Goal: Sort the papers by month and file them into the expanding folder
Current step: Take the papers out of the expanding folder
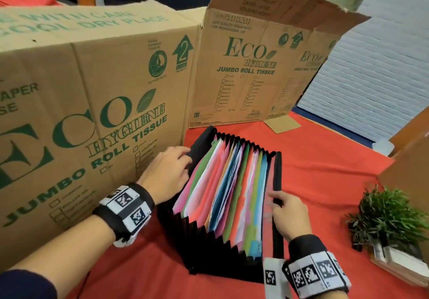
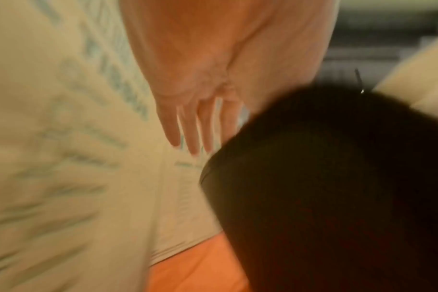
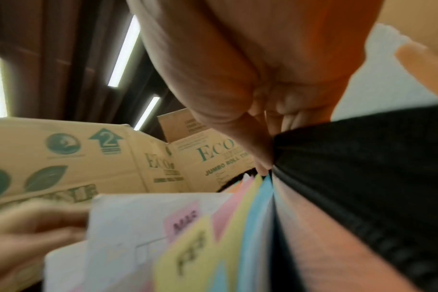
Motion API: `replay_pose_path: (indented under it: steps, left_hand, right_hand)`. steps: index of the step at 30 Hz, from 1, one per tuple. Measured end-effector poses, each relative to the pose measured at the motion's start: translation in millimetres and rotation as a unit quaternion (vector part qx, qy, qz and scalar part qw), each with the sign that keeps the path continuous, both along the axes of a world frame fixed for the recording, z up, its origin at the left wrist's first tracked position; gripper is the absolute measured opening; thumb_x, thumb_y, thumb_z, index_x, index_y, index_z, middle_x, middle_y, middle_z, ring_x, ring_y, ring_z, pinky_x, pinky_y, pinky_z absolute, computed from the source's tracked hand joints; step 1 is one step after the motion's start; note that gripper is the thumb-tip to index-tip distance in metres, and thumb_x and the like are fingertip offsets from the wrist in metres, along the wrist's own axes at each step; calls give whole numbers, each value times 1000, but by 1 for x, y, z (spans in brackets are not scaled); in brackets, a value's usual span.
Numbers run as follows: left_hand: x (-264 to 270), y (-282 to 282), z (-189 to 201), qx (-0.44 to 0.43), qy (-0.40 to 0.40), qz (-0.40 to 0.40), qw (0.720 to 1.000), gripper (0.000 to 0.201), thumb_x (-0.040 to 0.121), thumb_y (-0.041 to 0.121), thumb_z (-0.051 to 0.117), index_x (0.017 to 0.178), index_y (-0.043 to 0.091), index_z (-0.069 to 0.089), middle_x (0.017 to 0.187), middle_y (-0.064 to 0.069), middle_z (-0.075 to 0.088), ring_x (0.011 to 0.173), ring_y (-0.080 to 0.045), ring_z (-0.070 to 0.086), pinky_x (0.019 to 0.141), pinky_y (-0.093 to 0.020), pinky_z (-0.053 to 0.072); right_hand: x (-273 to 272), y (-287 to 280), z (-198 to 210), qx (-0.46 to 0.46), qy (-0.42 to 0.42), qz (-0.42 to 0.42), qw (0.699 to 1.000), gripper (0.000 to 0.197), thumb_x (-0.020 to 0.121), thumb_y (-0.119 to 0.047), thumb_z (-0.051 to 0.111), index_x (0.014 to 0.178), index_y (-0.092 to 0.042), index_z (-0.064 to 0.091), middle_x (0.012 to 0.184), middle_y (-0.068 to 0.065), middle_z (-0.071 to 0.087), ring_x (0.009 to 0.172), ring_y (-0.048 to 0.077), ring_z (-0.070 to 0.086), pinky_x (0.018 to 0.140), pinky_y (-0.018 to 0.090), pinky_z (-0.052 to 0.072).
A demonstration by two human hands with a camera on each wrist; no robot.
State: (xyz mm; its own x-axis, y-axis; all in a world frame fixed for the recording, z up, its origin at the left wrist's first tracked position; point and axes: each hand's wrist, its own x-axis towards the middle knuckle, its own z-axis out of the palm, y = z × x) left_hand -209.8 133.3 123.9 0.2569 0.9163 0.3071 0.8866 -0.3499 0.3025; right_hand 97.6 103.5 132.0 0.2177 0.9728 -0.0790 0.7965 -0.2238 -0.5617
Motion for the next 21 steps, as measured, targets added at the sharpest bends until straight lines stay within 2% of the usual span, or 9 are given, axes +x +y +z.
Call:
replay_pose_path:
  steps: [2, 4, 8, 10, 12, 15, 17, 19, 21]
  left_hand:
    - [24, -10, 21, -38, -8, -28, 999, 41, 92, 44, 43, 109, 14, 66, 112, -2, 62, 105, -24, 56, 88, -40, 48]
    - [54, -18, 31, -81, 9, -52, 995, 53, 92, 62, 41, 114, 19, 61, 107, 1, 59, 102, -20, 54, 88, -38, 47]
    - [108, -30, 32, -135, 52, -53, 988, 65, 80, 78, 44, 113, 22, 47, 109, -1, 50, 101, -23, 48, 83, -41, 43]
    - [123, -30, 24, -173, 69, -41, 982, 68, 77, 74, 51, 118, 22, 41, 113, -5, 46, 105, -27, 46, 87, -45, 40]
    - [124, -28, 16, -212, 88, -31, 973, 68, 79, 62, 56, 128, 20, 37, 122, -9, 43, 113, -32, 45, 92, -50, 39]
    - [109, -22, 6, -214, 79, -12, 973, 45, 81, 44, 56, 115, 19, 40, 117, -7, 46, 108, -31, 49, 88, -45, 44]
    - [98, -21, -2, -219, 51, -15, 974, 40, 80, 40, 55, 112, 22, 39, 113, -4, 49, 103, -29, 52, 86, -46, 47]
    - [93, -23, -9, -219, 3, -25, 975, 44, 79, 35, 55, 117, 24, 36, 115, -3, 48, 100, -28, 54, 83, -46, 49]
    - [94, -26, -13, -208, -36, -44, 976, 56, 80, 28, 55, 129, 29, 29, 121, 0, 44, 96, -29, 57, 79, -45, 50]
  right_hand:
    - [-6, -2, 2, 11, -14, 14, 1000, 42, 88, -2, 48, 121, -20, 67, 122, 4, 67, 118, 25, 58, 99, 32, 46]
    - [-8, -4, 4, 12, -14, 25, 1000, 42, 91, -5, 48, 126, -20, 64, 128, 3, 64, 122, 24, 56, 101, 29, 43]
    - [-2, -8, 12, -12, 47, 66, 997, 45, 90, -4, 53, 131, -20, 59, 132, -2, 60, 126, 17, 52, 106, 32, 41]
    - [3, -9, 12, -21, 47, 77, 996, 45, 86, -2, 57, 128, -20, 61, 128, -3, 61, 123, 15, 53, 104, 33, 43]
    - [11, -7, 11, -16, 56, 69, 996, 40, 82, -1, 61, 116, -21, 66, 115, -5, 65, 113, 15, 58, 97, 31, 47]
    - [22, -5, 11, -2, 55, 54, 997, 27, 79, -6, 65, 100, -24, 67, 95, -4, 64, 90, 18, 62, 86, 33, 52]
    - [24, -3, 11, -1, -61, 69, 996, 20, 81, -13, 65, 99, -23, 67, 99, 0, 55, 93, 21, 56, 87, 31, 47]
    - [19, -1, 13, 49, -190, 93, 976, 16, 80, -14, 63, 94, -21, 66, 100, 0, 42, 98, 24, 46, 84, 34, 43]
    - [8, 3, 17, 73, -260, 136, 953, 13, 78, -8, 58, 88, -14, 64, 98, 3, 44, 96, 27, 45, 78, 37, 43]
